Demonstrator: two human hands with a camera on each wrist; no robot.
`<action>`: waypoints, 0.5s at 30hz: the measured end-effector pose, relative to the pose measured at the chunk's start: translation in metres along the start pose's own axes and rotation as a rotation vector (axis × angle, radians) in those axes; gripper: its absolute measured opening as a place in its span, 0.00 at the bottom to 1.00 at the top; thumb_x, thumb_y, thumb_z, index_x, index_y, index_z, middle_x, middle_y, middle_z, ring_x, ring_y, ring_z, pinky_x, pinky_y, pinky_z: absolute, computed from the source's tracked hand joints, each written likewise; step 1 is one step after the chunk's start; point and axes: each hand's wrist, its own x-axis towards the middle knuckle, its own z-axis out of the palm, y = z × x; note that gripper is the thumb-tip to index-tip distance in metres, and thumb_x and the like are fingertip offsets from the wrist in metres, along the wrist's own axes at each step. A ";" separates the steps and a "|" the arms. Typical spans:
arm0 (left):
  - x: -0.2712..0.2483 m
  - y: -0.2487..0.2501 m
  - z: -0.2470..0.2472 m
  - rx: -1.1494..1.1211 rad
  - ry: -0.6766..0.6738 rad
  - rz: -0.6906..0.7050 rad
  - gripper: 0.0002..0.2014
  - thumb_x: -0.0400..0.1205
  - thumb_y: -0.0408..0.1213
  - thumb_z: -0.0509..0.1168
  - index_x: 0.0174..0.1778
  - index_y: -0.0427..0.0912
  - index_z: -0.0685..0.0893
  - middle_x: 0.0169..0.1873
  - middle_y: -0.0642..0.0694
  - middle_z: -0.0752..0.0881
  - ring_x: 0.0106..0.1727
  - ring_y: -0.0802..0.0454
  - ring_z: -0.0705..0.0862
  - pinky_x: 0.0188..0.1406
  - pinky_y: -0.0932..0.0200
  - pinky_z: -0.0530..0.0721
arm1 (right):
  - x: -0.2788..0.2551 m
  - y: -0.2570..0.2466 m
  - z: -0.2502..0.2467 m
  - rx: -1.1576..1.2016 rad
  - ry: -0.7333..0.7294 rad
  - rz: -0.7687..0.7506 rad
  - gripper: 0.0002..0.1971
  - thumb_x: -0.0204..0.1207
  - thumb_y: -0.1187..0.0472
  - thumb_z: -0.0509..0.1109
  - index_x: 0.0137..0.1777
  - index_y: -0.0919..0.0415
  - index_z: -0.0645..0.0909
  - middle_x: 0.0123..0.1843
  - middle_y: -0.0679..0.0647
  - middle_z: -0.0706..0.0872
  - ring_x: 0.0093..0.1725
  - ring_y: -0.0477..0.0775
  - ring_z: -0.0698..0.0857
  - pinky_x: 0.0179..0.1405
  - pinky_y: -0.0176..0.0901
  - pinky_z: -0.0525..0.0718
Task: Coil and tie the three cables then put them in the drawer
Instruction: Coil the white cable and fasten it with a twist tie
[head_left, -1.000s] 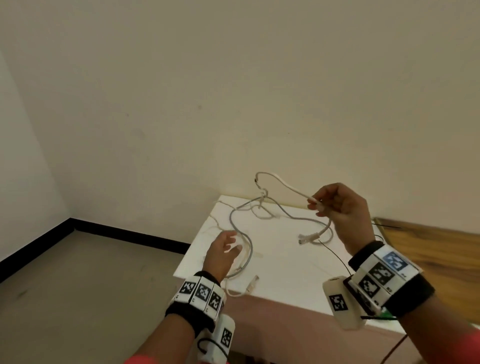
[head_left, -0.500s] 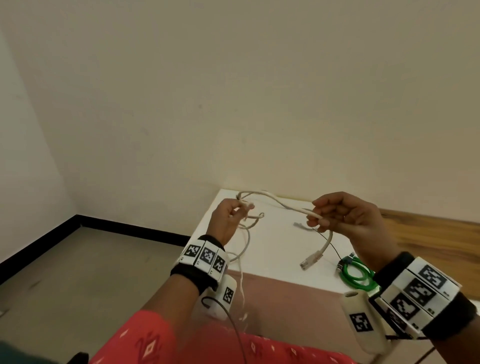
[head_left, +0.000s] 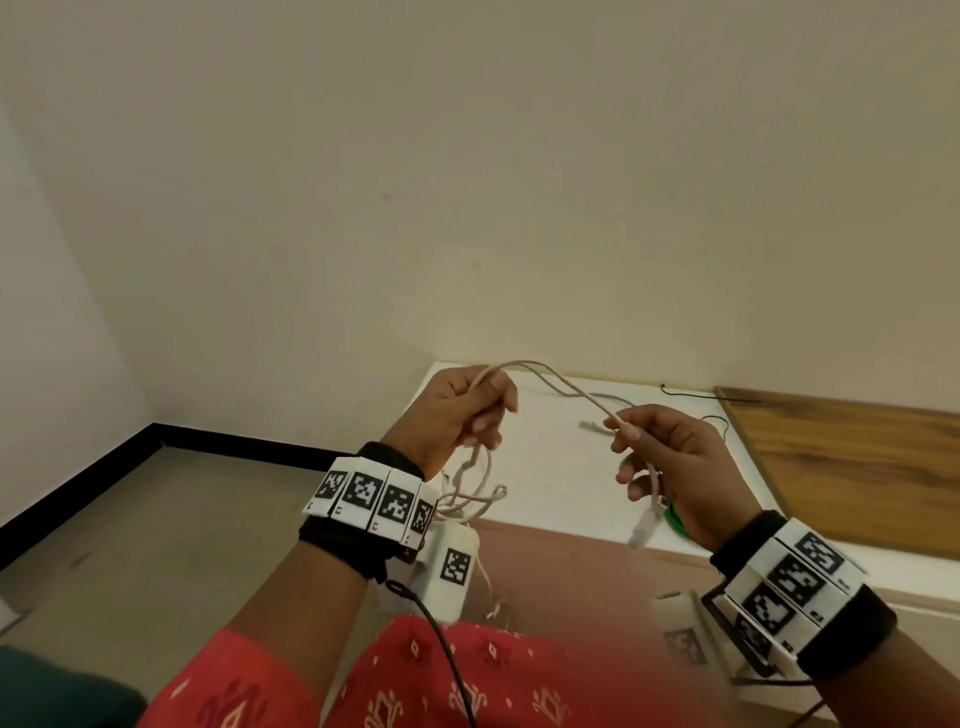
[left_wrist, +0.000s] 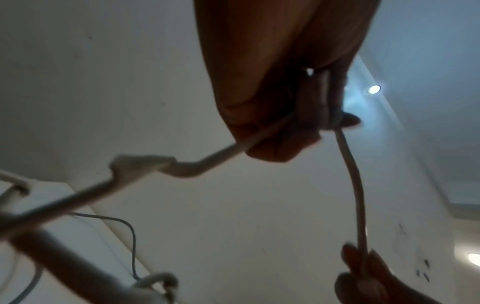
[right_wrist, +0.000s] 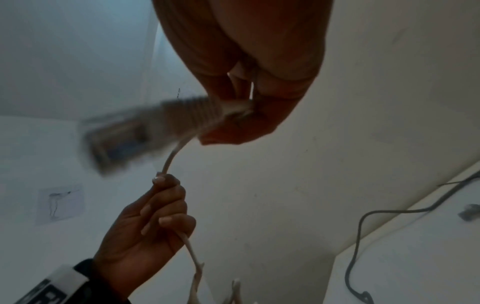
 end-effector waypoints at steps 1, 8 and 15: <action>0.001 0.001 -0.003 -0.042 0.071 0.015 0.17 0.83 0.41 0.55 0.30 0.44 0.82 0.14 0.57 0.68 0.15 0.60 0.65 0.21 0.66 0.74 | 0.000 0.000 0.000 -0.001 -0.032 0.058 0.10 0.80 0.66 0.60 0.42 0.65 0.83 0.30 0.57 0.78 0.19 0.46 0.78 0.17 0.35 0.77; 0.004 -0.004 -0.017 -0.071 0.372 0.050 0.17 0.86 0.40 0.51 0.33 0.42 0.76 0.15 0.56 0.66 0.15 0.60 0.60 0.16 0.68 0.64 | -0.006 0.007 0.008 0.449 -0.426 0.334 0.16 0.69 0.47 0.72 0.33 0.59 0.77 0.23 0.50 0.75 0.31 0.54 0.85 0.49 0.56 0.86; 0.013 -0.020 -0.011 -0.029 0.533 -0.078 0.17 0.85 0.42 0.54 0.30 0.41 0.74 0.10 0.55 0.65 0.10 0.62 0.58 0.11 0.73 0.55 | -0.005 0.010 0.011 0.777 -0.601 0.158 0.06 0.81 0.59 0.60 0.49 0.60 0.76 0.35 0.52 0.82 0.40 0.52 0.83 0.56 0.55 0.82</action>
